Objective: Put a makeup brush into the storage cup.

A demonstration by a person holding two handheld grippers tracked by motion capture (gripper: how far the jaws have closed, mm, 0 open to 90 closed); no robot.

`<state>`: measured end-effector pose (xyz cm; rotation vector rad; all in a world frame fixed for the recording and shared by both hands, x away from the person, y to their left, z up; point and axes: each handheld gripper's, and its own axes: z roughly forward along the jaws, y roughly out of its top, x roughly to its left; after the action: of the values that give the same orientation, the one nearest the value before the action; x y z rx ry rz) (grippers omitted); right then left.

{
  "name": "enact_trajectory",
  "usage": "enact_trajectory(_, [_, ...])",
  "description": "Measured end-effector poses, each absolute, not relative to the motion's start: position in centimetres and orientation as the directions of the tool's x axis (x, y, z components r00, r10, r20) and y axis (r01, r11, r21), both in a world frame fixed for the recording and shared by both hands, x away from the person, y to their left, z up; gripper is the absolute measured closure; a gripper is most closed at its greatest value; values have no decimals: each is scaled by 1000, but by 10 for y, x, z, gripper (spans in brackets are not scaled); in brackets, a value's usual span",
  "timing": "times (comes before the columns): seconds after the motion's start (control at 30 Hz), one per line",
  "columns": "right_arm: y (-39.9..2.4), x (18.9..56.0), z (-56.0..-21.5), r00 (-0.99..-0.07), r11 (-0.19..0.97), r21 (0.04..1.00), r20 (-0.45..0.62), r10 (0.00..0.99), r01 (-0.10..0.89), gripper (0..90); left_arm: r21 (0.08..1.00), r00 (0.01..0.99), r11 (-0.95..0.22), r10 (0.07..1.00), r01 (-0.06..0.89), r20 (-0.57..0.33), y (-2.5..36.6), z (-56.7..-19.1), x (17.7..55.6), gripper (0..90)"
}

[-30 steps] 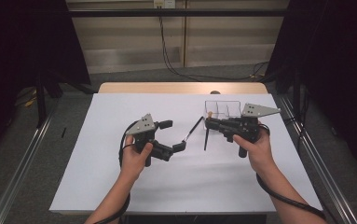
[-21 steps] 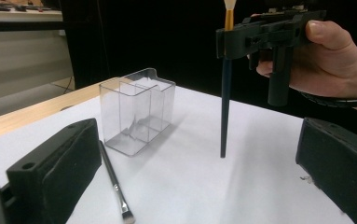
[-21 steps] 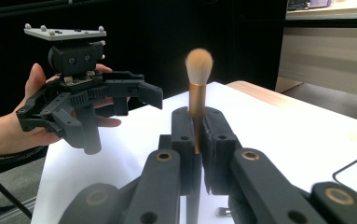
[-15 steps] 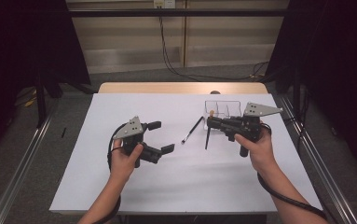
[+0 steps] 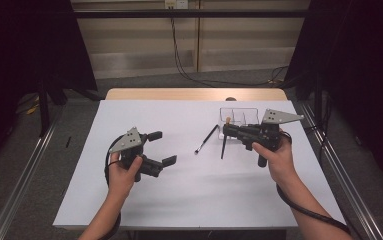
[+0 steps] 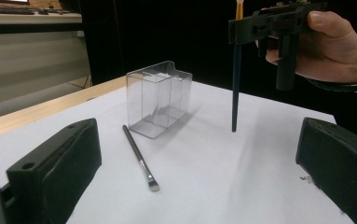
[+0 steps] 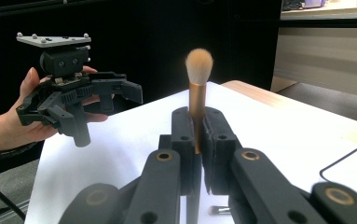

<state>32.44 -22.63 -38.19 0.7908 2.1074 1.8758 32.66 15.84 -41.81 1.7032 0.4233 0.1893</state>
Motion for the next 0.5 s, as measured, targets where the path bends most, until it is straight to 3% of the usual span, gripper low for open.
enact_trajectory(0.5, [-235,326,-383,-824,34,968,194,532,250,844,977,908,-130,405,171,-105,181,-422,322,0])
